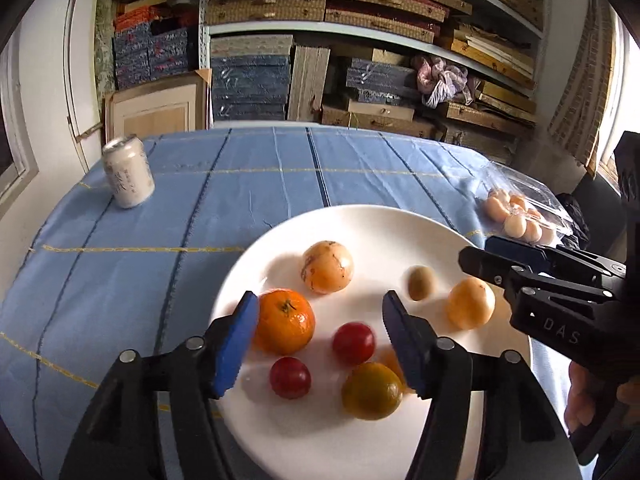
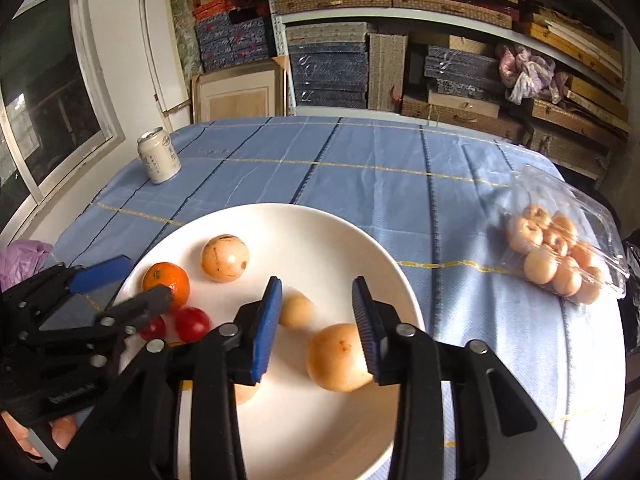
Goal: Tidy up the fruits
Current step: 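Move both open tools back to the fruit pile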
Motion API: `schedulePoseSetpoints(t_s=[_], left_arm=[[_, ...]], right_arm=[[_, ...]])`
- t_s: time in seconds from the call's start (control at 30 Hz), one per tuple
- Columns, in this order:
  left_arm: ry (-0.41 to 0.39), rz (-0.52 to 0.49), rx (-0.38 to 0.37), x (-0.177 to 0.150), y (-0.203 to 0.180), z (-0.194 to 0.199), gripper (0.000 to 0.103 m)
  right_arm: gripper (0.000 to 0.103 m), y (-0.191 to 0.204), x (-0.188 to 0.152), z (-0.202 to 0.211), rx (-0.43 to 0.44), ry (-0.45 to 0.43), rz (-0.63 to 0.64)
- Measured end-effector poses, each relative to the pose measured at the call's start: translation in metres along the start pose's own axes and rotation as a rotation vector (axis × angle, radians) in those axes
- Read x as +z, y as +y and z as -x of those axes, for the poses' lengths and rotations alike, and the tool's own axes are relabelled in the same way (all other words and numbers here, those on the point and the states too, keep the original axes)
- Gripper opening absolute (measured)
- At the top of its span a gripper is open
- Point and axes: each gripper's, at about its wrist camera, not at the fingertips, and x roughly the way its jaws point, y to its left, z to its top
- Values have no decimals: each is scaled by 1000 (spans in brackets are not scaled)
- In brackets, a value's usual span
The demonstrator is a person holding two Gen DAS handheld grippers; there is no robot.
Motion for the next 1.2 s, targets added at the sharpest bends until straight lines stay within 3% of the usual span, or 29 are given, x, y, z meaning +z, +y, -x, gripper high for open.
schedulePoseSetpoints(t_s=[0.13, 0.23, 0.4, 0.47, 0.5, 0.67, 0.83, 1.03, 1.2], left_arm=[[-3, 1, 5, -7, 3, 23, 66], [-20, -2, 8, -20, 7, 51, 72], [-31, -39, 23, -54, 8, 104, 73], [-40, -42, 27, -77, 10, 129, 85], [-45, -42, 30, -84, 11, 135, 87], [-40, -34, 30, -140, 13, 160, 87], [-17, 21, -16, -177, 22, 162, 87], [-22, 92, -52, -187, 39, 158, 87], [-47, 89, -44, -184, 42, 163, 87]], right_arm=[[35, -5, -13, 29, 16, -13, -17], [36, -4, -34, 61, 35, -15, -17], [36, 23, -95, 124, 53, -16, 65], [36, 34, -124, 143, 53, -11, 96], [36, 38, -140, 150, 58, -6, 98], [36, 41, -188, 152, 11, 2, 33], [36, 45, -202, 146, 34, -1, 21], [36, 41, -202, 140, 54, 25, 15], [36, 43, -199, 128, 54, 68, 37]])
